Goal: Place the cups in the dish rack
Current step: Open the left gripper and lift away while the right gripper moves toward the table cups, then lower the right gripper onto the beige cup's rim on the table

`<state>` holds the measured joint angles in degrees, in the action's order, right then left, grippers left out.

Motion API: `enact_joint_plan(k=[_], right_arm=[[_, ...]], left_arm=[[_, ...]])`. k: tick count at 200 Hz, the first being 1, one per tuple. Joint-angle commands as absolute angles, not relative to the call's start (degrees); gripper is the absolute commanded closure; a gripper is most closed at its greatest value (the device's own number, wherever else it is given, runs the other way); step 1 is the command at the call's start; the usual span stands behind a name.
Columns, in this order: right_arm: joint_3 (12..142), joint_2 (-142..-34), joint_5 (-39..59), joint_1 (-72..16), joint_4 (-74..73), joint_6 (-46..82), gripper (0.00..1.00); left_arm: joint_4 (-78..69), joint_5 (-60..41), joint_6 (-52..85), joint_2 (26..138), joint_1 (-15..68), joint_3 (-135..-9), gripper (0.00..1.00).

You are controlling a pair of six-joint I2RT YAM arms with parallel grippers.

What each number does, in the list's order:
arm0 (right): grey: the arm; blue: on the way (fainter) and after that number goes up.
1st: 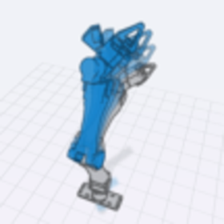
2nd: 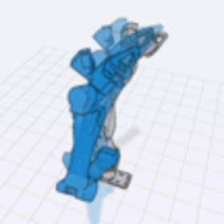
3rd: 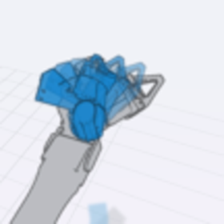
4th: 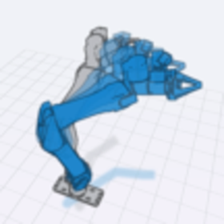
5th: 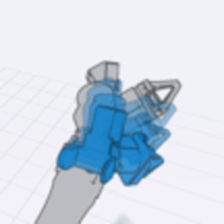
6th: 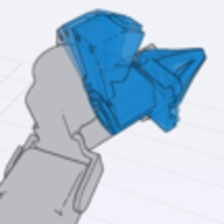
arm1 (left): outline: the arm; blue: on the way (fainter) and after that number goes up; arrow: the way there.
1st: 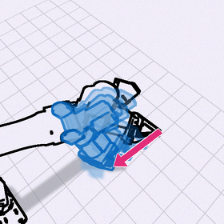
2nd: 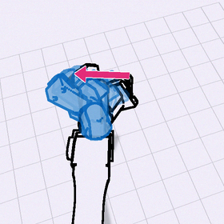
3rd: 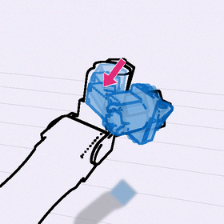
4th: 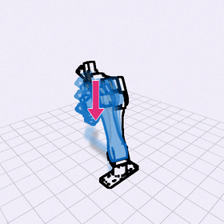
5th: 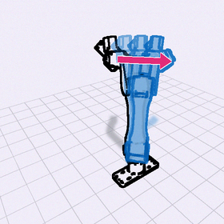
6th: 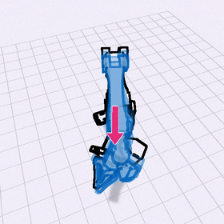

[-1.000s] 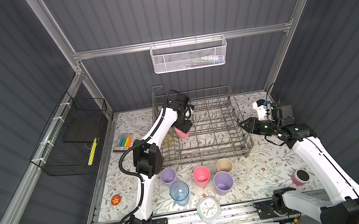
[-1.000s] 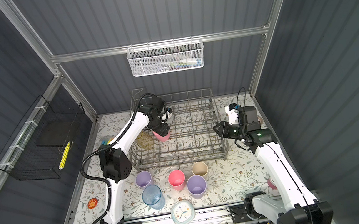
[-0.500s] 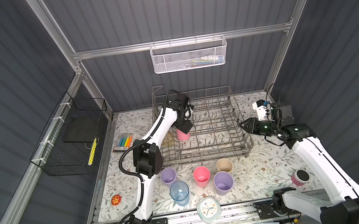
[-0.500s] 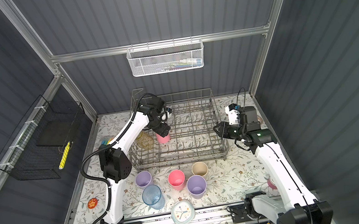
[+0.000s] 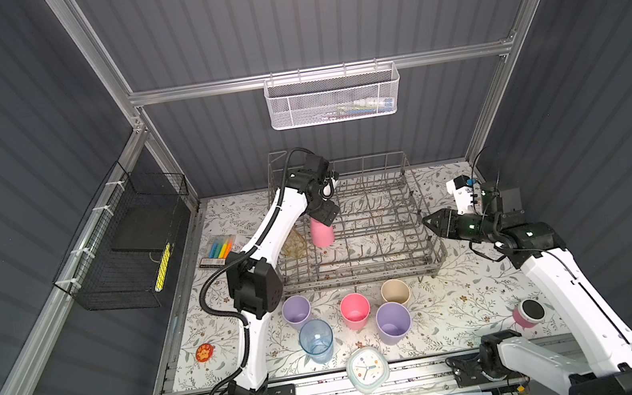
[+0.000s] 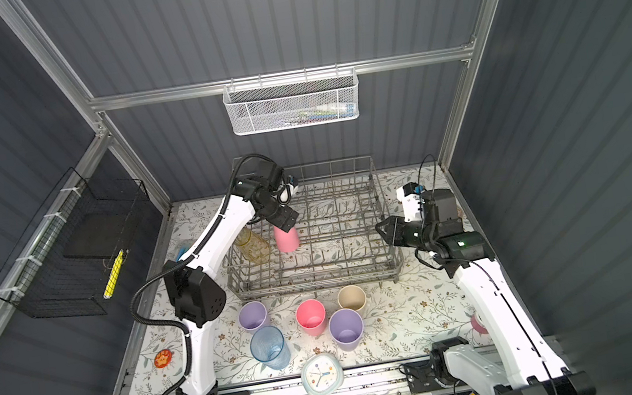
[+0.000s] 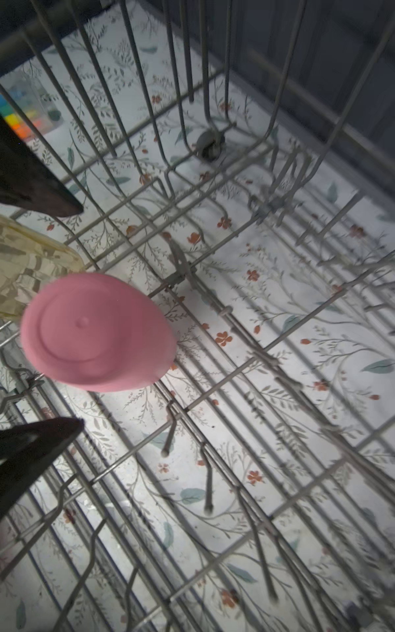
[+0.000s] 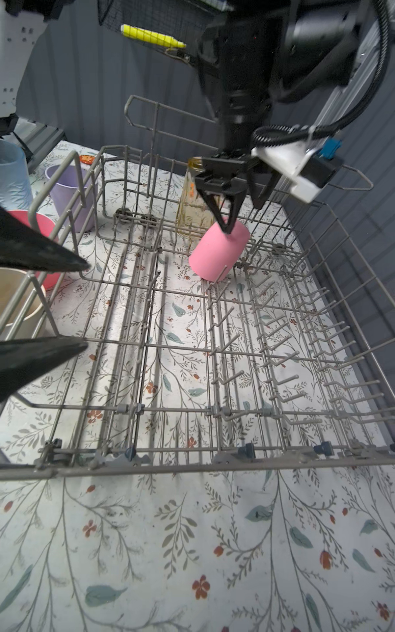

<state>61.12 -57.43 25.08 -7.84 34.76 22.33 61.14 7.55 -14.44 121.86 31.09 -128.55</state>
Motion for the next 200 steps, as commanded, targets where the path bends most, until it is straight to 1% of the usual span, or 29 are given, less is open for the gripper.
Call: enact_joint_plan(k=[1,7,55,76,107,142,200], right_arm=[[63.5,-55.5,19.8,-12.7,38.8,20.4,0.66],[63.3,-55.0,16.6,-15.1,39.1,20.6,0.66],[62.8,-53.8,5.6,-33.7,43.2,22.6,0.66],[62.2,-53.7,3.7,-38.5,44.0,23.8,0.66],[60.9,-54.2,-1.8,-44.8,47.0,25.7,0.67],[56.2,-52.7,-6.2,-48.3,48.4,31.3,0.67],[48.2,-49.0,-10.5,-48.9,46.6,42.3,0.67]], left_arm=[[53.2,7.9,-12.3,114.3,31.4,-126.0,0.08],[51.7,7.9,-11.9,113.2,31.4,-125.0,0.08],[42.7,7.4,-8.0,105.3,31.4,-117.4,0.07],[39.7,6.3,-6.5,102.5,31.4,-114.3,0.07],[37.0,5.5,-5.5,99.1,31.4,-110.0,0.07],[35.2,4.6,-4.5,95.6,31.4,-105.0,0.07],[34.5,2.7,-3.9,92.1,31.4,-102.4,0.06]])
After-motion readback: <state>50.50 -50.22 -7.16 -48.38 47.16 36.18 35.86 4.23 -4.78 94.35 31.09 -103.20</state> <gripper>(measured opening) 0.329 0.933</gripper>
